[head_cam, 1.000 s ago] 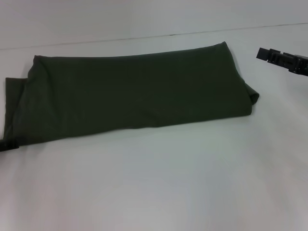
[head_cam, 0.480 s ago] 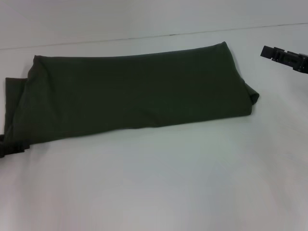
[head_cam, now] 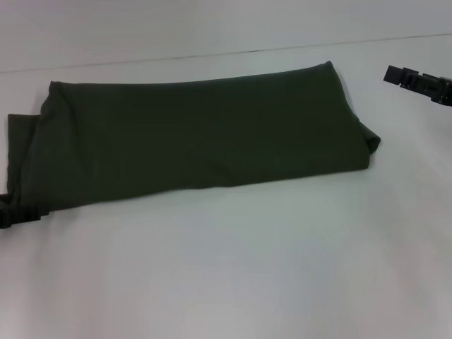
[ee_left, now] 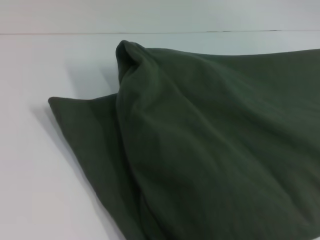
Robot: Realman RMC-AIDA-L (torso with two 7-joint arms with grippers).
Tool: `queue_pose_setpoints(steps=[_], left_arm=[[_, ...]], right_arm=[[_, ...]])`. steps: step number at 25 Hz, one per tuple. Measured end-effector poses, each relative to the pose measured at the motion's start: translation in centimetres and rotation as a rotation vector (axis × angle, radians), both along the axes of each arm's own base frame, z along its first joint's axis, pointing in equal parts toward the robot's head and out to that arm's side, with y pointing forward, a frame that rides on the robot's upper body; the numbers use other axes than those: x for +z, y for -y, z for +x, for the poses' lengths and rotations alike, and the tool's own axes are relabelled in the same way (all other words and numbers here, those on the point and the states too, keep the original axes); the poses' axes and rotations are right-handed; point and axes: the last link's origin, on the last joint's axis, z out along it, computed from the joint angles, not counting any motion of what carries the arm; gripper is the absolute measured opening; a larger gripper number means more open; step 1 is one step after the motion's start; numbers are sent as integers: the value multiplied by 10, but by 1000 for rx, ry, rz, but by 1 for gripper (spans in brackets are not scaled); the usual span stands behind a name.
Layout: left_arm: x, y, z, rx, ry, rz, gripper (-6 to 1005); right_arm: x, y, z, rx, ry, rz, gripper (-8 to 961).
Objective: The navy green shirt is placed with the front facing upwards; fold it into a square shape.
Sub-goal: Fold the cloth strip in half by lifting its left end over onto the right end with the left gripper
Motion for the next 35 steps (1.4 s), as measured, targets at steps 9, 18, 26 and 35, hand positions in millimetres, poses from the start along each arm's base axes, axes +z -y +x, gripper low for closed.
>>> queue_pose_setpoints(steps=[9, 18, 26, 35], left_arm=[[3, -1, -4, 12, -24, 10, 859], [-1, 0, 3, -5, -3, -32, 859], [2, -7, 2, -3, -28, 0, 859], [3, -9, 0, -1, -46, 11, 859]], right_arm=[[0, 0, 0, 1, 0, 1, 654], [0, -2, -1, 5, 0, 1, 653], [0, -3, -2, 6, 3, 2, 654], [0, -4, -3, 8, 4, 2, 653]])
